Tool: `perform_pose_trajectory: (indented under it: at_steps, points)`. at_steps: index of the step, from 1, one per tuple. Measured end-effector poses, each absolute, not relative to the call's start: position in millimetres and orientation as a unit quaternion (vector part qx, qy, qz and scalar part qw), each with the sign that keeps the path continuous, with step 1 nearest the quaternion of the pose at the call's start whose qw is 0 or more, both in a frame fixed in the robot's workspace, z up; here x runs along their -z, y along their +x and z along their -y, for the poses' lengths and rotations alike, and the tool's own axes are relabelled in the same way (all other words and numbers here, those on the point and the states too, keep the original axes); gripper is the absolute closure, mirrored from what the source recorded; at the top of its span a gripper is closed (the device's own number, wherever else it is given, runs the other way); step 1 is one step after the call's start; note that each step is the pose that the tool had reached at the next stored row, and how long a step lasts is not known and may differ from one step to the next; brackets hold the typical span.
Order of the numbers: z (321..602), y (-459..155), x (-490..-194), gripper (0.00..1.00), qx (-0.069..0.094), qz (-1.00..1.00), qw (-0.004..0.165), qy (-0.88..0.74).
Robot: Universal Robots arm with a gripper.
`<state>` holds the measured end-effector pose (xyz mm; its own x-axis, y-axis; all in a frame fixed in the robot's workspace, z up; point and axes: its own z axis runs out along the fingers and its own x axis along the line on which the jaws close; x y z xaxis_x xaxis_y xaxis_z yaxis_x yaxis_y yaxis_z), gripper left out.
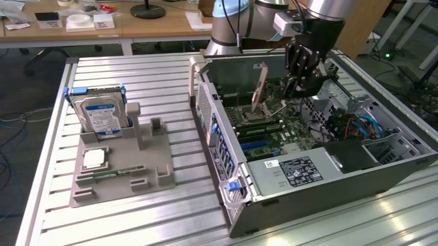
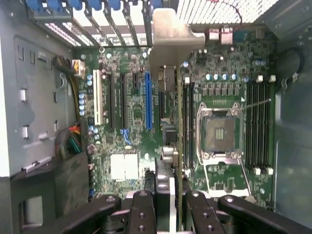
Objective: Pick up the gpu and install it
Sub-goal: 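Insert the gpu into the slot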
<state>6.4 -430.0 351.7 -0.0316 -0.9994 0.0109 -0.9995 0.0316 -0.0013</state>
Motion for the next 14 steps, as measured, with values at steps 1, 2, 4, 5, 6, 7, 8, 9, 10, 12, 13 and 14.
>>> perform_pose_trajectory:
  at_steps: [1, 2, 4, 5, 6, 7, 8, 9, 10, 12, 13, 14]
  points:
    - [430.1, 6.3, -351.2, 0.72, -0.004, 0.718, 0.003, 0.696]
    - [430.2, 5.9, -349.7, 0.72, -0.004, 0.718, 0.003, 0.696]
    - [430.1, 0.8, -346.2, 0.72, -0.005, 0.718, 0.004, 0.696]
    - [430.1, -1.2, -344.3, 0.72, -0.005, 0.718, 0.004, 0.696]
    - [430.1, -4.0, -342.5, 0.72, -0.005, 0.718, 0.004, 0.696]
    - [430.1, -7.9, -340.8, 0.72, -0.005, 0.718, 0.004, 0.696]
    - [430.1, -11.6, -339.0, 0.72, -0.005, 0.718, 0.004, 0.696]
    - [430.1, -14.5, -337.8, 0.72, -0.005, 0.718, 0.004, 0.696]
    - [430.1, -15.6, -336.7, 0.72, -0.006, 0.718, 0.004, 0.696]
    - [430.1, -16.1, -333.2, 0.72, -0.006, 0.718, 0.003, 0.696]
    - [430.1, -16.0, -331.3, 0.72, -0.006, 0.718, 0.003, 0.696]
    - [430.1, -16.0, -329.6, 0.72, -0.006, 0.718, 0.003, 0.696]
